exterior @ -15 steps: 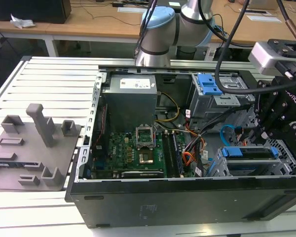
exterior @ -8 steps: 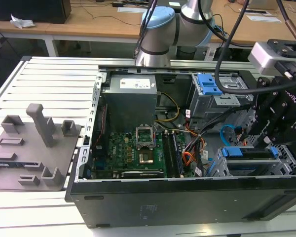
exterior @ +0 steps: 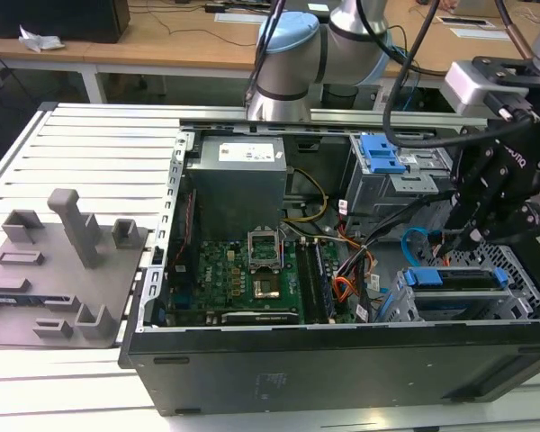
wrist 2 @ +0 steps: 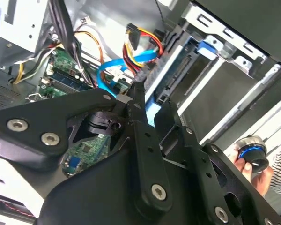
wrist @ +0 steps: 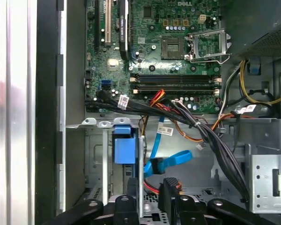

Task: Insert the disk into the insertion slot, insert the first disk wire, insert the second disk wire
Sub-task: 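Insert the first disk wire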

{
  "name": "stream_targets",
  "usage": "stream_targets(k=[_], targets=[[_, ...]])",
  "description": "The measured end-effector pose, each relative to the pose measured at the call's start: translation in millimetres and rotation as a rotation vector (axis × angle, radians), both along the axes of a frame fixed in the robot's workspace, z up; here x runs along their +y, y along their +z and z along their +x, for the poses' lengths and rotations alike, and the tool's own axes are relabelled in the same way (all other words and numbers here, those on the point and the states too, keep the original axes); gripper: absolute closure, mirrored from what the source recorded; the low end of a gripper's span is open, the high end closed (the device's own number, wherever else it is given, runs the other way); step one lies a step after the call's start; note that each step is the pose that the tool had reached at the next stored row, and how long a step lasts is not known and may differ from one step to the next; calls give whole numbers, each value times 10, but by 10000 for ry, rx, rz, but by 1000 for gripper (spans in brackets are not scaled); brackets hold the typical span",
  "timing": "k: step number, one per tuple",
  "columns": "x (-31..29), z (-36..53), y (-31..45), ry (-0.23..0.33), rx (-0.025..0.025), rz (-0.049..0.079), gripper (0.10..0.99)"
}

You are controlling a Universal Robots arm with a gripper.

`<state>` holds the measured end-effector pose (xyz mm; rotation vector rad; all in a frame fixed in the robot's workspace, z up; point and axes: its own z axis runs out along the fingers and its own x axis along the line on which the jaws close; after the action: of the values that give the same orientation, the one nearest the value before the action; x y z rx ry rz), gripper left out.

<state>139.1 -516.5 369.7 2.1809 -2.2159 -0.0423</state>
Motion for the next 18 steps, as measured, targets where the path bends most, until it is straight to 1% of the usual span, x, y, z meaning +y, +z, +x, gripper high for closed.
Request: stream_targets(k=[4, 7, 11, 13, 18], targets=[[83, 0, -1, 0, 0, 1, 725], [119, 4, 0, 2, 0, -1, 725], [139, 35, -6, 0, 2, 0, 725], [144, 53, -23, 0, 3, 0, 725], [154, 60, -56, -42, 3, -1, 725]])
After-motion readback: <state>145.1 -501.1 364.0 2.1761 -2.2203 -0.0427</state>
